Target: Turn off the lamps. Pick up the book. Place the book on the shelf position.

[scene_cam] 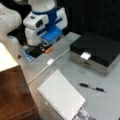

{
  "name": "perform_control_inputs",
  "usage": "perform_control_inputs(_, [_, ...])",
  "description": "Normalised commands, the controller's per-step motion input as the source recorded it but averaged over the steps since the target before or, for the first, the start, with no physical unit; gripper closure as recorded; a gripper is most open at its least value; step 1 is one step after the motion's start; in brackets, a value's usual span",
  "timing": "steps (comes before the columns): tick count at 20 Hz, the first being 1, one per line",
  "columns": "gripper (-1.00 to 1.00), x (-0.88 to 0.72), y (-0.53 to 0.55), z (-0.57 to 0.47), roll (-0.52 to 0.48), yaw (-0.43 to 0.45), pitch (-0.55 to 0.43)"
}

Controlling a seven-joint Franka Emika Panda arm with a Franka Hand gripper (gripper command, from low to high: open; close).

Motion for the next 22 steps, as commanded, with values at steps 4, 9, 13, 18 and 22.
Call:
perform_control_inputs(4, [-1.00, -0.08, 0.05, -0.02, 0.068, 0.189, 0.029])
perform_control_inputs(9, [-1.00, -0.32, 0.11, -0.01, 0.066, 0.145, 0.086])
perform_control_inputs(13, [-1.00, -0.45, 0.15, -0.04, 0.054, 0.065, 0.025])
perform_control_inputs(18, [-1.00, -0.49, 0.20, -0.15, 0.107, -0.024, -0.065])
perform_control_inputs(22, [-1.00, -0.50, 0.27, -0.24, 0.118, -0.065, -0.138])
